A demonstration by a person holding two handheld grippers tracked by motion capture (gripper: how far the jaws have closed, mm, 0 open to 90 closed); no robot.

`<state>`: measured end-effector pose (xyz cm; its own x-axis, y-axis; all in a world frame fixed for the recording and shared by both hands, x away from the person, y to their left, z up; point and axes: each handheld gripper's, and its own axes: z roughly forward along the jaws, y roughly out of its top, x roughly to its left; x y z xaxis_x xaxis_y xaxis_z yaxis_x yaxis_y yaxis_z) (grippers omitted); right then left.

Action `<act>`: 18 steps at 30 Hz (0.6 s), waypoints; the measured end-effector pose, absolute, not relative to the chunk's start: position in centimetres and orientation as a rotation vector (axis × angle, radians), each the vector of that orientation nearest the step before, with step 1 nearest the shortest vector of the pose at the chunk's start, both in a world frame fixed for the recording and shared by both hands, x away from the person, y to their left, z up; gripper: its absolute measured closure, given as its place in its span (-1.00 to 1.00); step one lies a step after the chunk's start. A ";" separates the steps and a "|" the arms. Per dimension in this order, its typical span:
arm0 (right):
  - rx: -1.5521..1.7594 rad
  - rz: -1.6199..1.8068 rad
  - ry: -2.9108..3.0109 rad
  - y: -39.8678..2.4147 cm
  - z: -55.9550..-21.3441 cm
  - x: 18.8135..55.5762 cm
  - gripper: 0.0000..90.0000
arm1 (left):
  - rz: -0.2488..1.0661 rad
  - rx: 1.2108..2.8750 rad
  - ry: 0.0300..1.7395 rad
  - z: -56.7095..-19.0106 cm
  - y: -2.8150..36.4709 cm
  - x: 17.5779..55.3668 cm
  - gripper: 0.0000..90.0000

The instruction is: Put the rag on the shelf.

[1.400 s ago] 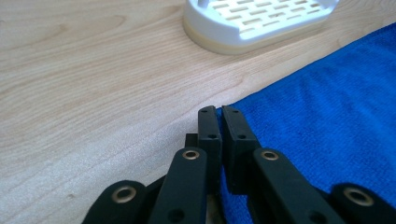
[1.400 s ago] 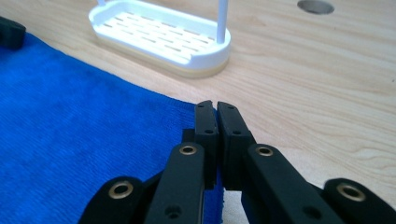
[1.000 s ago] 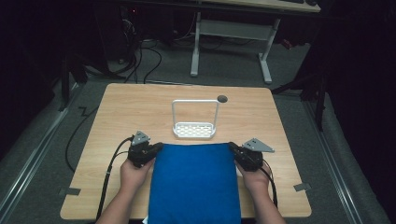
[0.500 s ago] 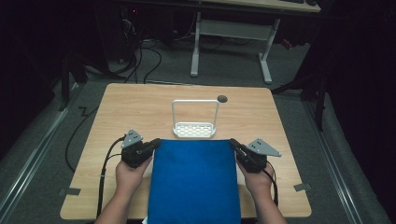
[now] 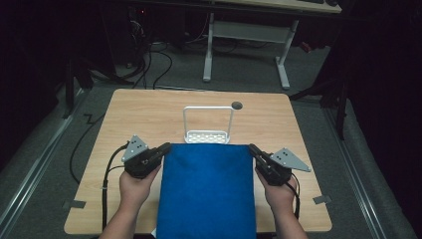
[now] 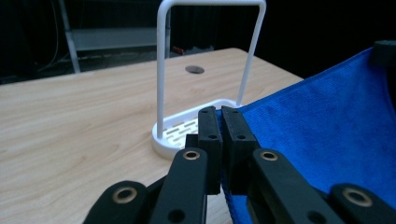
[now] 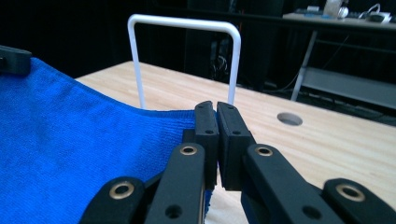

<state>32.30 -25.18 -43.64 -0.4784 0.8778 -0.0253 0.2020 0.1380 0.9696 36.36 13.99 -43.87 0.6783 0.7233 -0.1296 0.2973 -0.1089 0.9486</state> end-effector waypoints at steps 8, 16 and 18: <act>0.994 1.420 1.735 -25.1 -42.0 31.3 0.97 | 0.471 1.645 0.788 -42.0 14.3 35.4 0.95; 0.955 1.456 1.688 -25.1 -40.4 30.6 0.97 | 0.496 1.593 0.753 -40.7 14.3 34.5 0.95; 0.944 1.467 1.680 -25.1 -40.2 30.5 0.97 | 0.503 1.590 0.745 -40.3 14.3 34.4 0.95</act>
<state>30.49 -25.10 -40.17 -0.4857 0.8730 -0.0438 0.0746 0.0913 0.9930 34.40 14.30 -40.27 0.6966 0.7112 -0.0942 0.1783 -0.0444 0.9830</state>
